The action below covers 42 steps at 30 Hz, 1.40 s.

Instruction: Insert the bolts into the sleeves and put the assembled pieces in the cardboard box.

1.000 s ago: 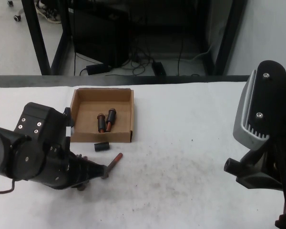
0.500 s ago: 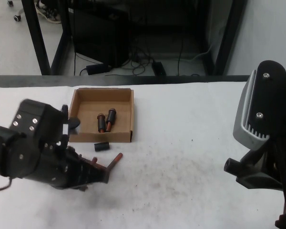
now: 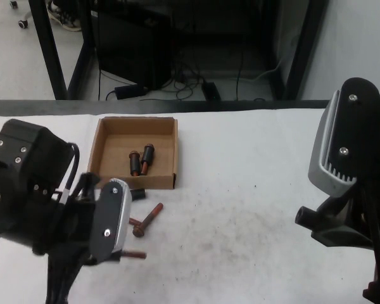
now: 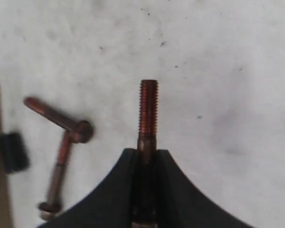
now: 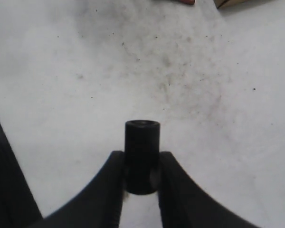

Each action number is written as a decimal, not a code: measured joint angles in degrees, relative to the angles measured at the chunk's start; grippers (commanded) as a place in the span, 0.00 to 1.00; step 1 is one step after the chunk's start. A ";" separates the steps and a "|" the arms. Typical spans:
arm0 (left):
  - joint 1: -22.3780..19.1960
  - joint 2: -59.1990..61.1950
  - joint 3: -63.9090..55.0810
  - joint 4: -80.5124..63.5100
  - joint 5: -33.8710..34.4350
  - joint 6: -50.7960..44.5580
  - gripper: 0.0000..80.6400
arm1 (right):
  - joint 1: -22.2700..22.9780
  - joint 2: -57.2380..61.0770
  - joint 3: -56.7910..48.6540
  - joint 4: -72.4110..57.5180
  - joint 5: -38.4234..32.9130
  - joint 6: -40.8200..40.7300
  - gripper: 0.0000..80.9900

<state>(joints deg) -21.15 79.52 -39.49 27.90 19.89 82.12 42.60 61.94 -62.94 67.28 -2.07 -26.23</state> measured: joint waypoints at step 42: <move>-1.04 0.00 0.00 17.35 -2.82 43.36 0.11 | 0.00 0.00 0.00 -2.11 0.00 -2.17 0.00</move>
<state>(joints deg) -22.19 79.52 -39.49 45.25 17.07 125.48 42.60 61.94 -62.94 65.17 -2.07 -28.39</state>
